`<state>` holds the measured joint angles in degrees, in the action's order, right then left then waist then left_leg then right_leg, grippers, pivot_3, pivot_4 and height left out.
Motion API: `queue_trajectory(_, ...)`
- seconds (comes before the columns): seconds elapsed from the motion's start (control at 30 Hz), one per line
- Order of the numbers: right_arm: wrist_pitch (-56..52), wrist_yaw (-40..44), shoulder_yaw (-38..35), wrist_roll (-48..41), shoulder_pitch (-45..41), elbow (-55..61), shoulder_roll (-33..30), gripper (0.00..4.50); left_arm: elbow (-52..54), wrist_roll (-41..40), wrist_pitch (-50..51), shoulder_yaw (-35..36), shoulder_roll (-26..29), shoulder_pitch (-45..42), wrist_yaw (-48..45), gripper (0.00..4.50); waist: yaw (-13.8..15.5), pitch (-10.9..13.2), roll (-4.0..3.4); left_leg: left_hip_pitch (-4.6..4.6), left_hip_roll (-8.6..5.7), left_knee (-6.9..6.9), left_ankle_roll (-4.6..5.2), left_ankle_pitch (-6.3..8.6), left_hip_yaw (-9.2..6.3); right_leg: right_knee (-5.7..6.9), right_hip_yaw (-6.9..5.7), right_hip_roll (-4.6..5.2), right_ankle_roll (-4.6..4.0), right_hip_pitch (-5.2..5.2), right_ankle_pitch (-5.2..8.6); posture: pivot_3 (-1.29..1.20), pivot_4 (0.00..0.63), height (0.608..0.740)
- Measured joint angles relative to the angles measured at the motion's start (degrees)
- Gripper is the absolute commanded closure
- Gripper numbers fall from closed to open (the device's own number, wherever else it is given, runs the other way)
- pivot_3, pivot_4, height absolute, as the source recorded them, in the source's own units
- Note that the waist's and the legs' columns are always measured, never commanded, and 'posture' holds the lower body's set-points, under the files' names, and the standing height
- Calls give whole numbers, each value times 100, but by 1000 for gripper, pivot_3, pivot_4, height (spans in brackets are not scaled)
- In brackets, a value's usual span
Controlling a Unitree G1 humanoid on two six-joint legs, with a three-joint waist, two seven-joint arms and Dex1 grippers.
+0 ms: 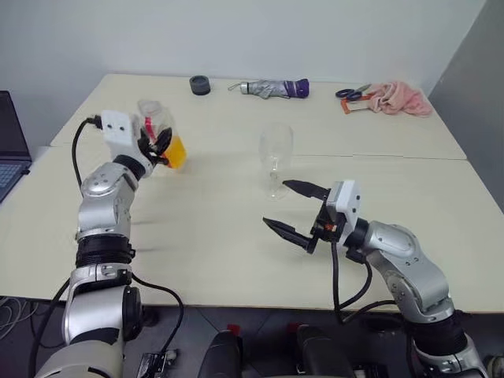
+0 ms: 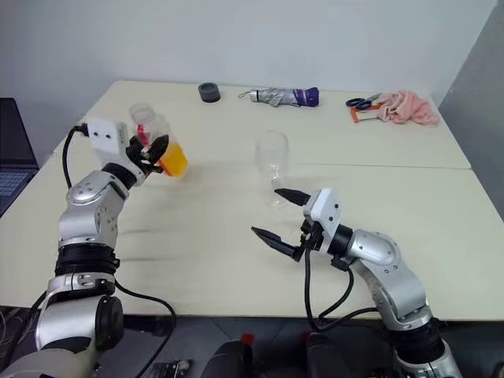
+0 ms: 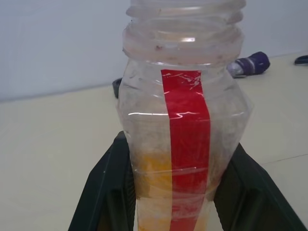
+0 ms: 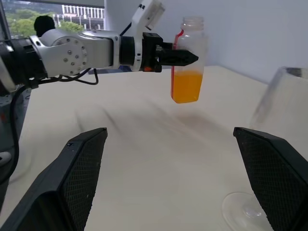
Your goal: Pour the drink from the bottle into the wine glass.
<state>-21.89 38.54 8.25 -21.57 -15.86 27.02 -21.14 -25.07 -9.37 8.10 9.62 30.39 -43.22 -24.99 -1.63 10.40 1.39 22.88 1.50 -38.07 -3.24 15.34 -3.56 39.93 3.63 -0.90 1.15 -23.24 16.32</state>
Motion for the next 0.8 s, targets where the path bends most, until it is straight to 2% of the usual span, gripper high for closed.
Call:
queue_trajectory(0.17, -143, -360, -108, 7, -7, 62, 19, 0, 295, 713, -370, -732, -2, -268, 6, 2811, -5, 0, 0, -3, -8, 1, 0, 0, 8, 0, 4, -4, 0, -1, 0, 0, 150, 740)
queue_trajectory(0.37, -142, -659, -159, 63, -109, 61, 185, 0, -39, 1354, -1314, -1382, -80, -769, -68, 2811, -18, 0, 0, -3, -11, 2, 0, 0, 14, 0, 8, -9, 0, -3, 0, 0, 150, 740)
queue_trajectory(0.8, -221, -1069, -148, 266, -408, -277, 397, 0, -1467, 2289, -3104, -1920, -105, -1532, -4, 2811, -16, 1, 0, 0, -17, 3, 1, 0, 16, -1, 9, -7, 0, -5, 0, 0, 150, 740)
